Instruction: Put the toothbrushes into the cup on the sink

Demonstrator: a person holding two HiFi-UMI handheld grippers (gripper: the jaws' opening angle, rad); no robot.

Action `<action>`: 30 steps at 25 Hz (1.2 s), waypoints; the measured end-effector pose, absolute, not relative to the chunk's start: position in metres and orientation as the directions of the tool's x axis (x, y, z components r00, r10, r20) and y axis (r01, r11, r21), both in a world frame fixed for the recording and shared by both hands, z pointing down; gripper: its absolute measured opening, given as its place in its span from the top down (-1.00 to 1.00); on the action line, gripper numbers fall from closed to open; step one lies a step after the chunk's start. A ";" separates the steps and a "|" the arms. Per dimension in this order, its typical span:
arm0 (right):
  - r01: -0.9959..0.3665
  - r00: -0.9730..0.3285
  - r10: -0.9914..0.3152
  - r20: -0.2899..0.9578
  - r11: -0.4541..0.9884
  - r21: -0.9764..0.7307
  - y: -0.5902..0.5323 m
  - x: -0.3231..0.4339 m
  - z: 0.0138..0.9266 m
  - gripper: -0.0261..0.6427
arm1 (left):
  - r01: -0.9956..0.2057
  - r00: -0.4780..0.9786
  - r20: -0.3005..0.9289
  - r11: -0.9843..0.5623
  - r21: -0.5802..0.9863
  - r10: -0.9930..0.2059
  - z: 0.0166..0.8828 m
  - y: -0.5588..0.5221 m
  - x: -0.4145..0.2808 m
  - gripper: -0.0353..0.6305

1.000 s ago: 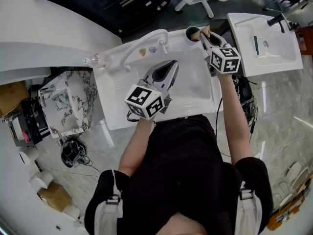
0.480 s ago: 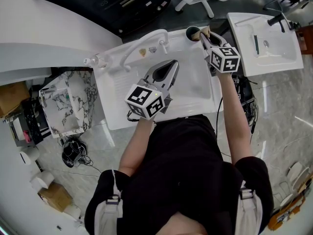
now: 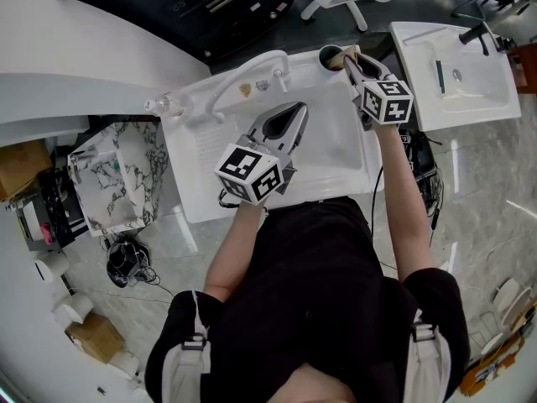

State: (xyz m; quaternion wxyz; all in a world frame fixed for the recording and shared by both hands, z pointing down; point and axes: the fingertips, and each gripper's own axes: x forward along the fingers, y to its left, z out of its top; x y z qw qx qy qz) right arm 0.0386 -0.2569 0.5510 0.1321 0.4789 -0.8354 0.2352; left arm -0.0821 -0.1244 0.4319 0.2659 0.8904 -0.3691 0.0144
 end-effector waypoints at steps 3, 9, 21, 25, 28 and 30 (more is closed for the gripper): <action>-0.862 -0.507 -0.738 0.445 0.432 -0.266 -0.257 0.039 0.549 0.66 | -0.666 0.726 0.222 -0.586 0.461 -0.651 0.431 -0.124 -0.082 0.87; -0.859 -0.512 -0.743 0.432 0.440 -0.262 -0.257 0.039 0.543 0.65 | -0.670 0.722 0.219 -0.585 0.456 -0.657 0.429 -0.123 -0.083 0.87; -0.854 -0.521 -0.754 0.401 0.457 -0.250 -0.252 0.043 0.526 0.65 | -0.677 0.715 0.205 -0.592 0.437 -0.668 0.421 -0.114 -0.078 0.87; -0.851 -0.525 -0.758 0.387 0.464 -0.246 -0.249 0.045 0.520 0.65 | -0.681 0.712 0.200 -0.593 0.430 -0.673 0.418 -0.110 -0.076 0.87; -0.850 -0.527 -0.760 0.379 0.470 -0.240 -0.247 0.046 0.514 0.65 | -0.681 0.712 0.195 -0.595 0.427 -0.675 0.415 -0.107 -0.074 0.87; -0.848 -0.530 -0.761 0.374 0.474 -0.237 -0.245 0.046 0.509 0.65 | -0.681 0.711 0.191 -0.597 0.424 -0.677 0.412 -0.105 -0.073 0.87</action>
